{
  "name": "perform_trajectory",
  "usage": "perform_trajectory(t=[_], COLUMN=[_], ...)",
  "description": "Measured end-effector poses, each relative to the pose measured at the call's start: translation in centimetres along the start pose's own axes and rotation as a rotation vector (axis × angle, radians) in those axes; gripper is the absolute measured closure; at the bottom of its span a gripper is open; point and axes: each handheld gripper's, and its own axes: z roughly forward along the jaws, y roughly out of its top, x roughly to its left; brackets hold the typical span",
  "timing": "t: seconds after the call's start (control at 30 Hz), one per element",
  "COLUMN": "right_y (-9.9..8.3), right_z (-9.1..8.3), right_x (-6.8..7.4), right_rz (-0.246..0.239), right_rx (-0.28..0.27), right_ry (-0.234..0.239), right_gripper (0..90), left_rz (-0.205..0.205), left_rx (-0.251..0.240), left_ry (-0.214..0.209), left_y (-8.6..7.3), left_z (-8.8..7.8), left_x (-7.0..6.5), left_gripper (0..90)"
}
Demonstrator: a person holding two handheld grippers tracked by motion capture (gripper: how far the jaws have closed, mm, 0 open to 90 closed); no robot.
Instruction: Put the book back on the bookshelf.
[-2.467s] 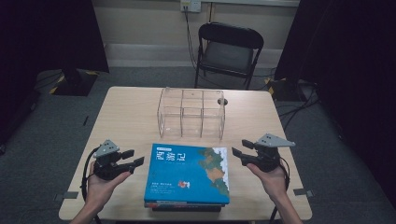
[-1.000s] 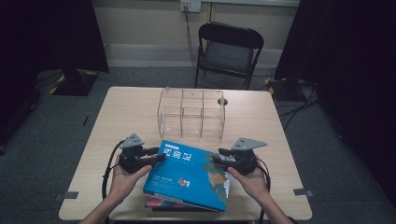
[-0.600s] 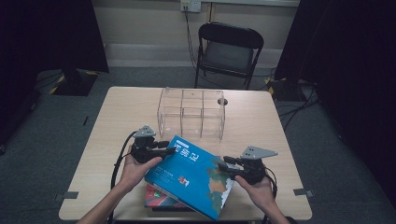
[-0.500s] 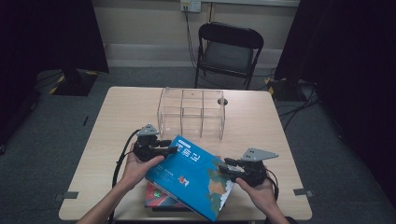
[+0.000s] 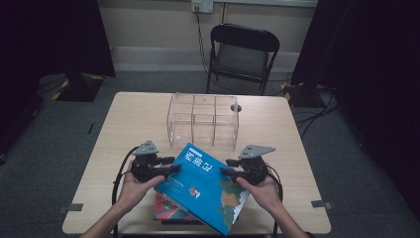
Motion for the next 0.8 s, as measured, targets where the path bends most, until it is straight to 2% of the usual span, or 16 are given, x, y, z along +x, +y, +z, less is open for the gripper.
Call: perform_trajectory(t=[0.1,0.23,0.33,0.43,0.5,0.53,0.57,0.6,0.67,0.8], right_y=[0.3,-0.2,-0.6,-0.8,-0.8,-0.9,-0.9,-0.9,-0.9,-0.9], right_z=[0.1,-0.1,-0.2,-0.2,-0.2,-0.2,-0.2,-0.2,-0.2,-0.2], right_x=[0.0,-0.1,-0.4,-0.5,-0.5,-0.5,-0.5,-0.5,-0.6,-0.3], right_rz=[0.000,0.021,0.038,0.046,0.044,0.045,0.047,0.049,0.053,0.030], right_rx=[0.017,-0.006,-0.025,-0.032,-0.034,-0.035,-0.036,-0.036,-0.036,-0.035], right_ry=[-0.006,0.007,0.019,0.023,0.023,0.023,0.024,0.027,0.031,0.019], right_gripper=[60.4,60.9,60.6,60.6,60.8,61.0,61.0,61.0,61.4,63.1], left_rz=[-0.004,-0.030,-0.031,-0.017,-0.004,-0.023,-0.034,-0.029,0.008,-0.010], left_rx=[-0.001,0.000,-0.014,-0.002,0.018,0.027,0.044,0.054,0.065,0.070], left_ry=[-0.022,-0.048,-0.061,-0.068,-0.056,-0.067,-0.077,-0.082,-0.076,-0.079], left_y=[-1.2,-2.6,-3.7,-4.7,-5.6,-6.0,-6.0,-6.0,-5.9,-6.1], left_z=[-1.6,-3.2,-4.5,-5.5,-5.5,-5.3,-5.2,-5.1,-5.0,-4.8], left_x=[-0.5,-0.8,-1.3,-1.7,-1.8,-1.7,-1.5,-1.5,-1.5,-1.3], left_gripper=[53.0,51.2,48.7,45.1,44.4,44.5,42.8,42.2,41.6,40.5])
